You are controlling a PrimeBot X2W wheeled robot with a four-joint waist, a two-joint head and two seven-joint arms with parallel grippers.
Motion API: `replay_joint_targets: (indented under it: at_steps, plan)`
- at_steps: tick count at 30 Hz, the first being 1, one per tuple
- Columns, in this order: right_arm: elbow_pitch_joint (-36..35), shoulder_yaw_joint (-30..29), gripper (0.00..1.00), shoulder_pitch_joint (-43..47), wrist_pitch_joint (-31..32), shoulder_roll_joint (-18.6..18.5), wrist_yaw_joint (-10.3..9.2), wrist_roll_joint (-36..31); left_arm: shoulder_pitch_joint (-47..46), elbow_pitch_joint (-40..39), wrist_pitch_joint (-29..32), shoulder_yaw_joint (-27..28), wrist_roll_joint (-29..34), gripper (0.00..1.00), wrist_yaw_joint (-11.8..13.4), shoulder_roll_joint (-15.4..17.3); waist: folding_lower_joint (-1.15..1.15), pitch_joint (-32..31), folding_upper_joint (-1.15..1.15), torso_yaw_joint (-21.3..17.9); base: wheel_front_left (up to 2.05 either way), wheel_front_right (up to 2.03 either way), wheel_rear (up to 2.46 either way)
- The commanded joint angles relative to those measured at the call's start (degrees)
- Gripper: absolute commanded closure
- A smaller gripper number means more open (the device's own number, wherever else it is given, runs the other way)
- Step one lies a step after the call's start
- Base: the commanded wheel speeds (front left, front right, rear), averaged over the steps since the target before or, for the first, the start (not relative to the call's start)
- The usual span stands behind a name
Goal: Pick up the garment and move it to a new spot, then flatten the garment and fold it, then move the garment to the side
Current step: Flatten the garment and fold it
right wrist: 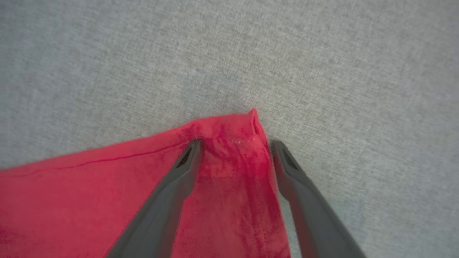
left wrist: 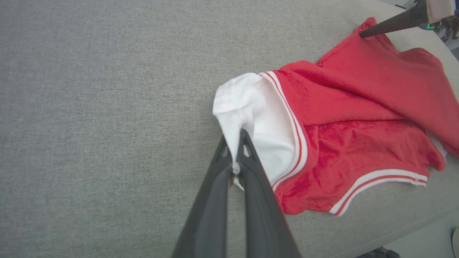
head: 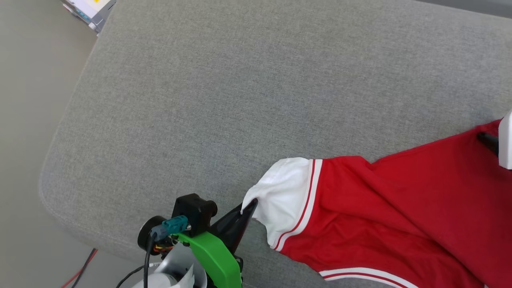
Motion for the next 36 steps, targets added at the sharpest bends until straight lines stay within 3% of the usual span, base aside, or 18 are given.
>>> replay_joint_targets:
  at_steps: [1,6,7,8,25,36]
  plan:
    - [1.0,0.7,0.0,-0.5,0.4,-0.2,-0.04,-0.3,-1.1,0.3,-0.6,0.1,0.8,1.0,-0.3,-0.3,-0.01,1.6,0.65,1.7,0.0,0.0,0.0]
    - [3.4,2.6,0.0,0.7,0.5,-0.1,-0.04,0.3,-1.4,0.9,-1.0,0.0,0.7,1.0,-0.7,-0.6,-0.01,1.7,0.65,2.3,0.0,0.0,0.0]
    - [3.7,3.0,0.66,0.8,0.2,-0.1,-0.04,0.5,-1.5,1.0,-1.0,-0.1,0.7,1.0,-0.7,-0.6,-0.01,1.7,0.65,2.3,0.0,0.0,0.0]
    - [3.9,3.6,1.0,1.0,-0.2,-0.3,-0.04,0.8,-1.5,1.1,-1.0,-0.2,0.7,1.0,-0.8,-0.7,-0.01,1.6,0.65,2.4,0.0,0.0,0.0]
    - [6.9,6.3,1.0,-0.3,-12.6,0.0,-0.04,4.5,-0.4,0.9,-1.2,1.8,-0.1,1.0,0.9,1.7,-0.01,-6.8,0.65,-1.8,0.0,0.0,0.0]
    - [1.4,7.8,1.0,0.3,-19.3,-2.5,-0.04,8.0,0.8,-0.8,-3.3,5.0,-0.5,1.0,3.2,3.5,-0.01,-13.2,0.65,-6.8,0.0,0.0,0.0]
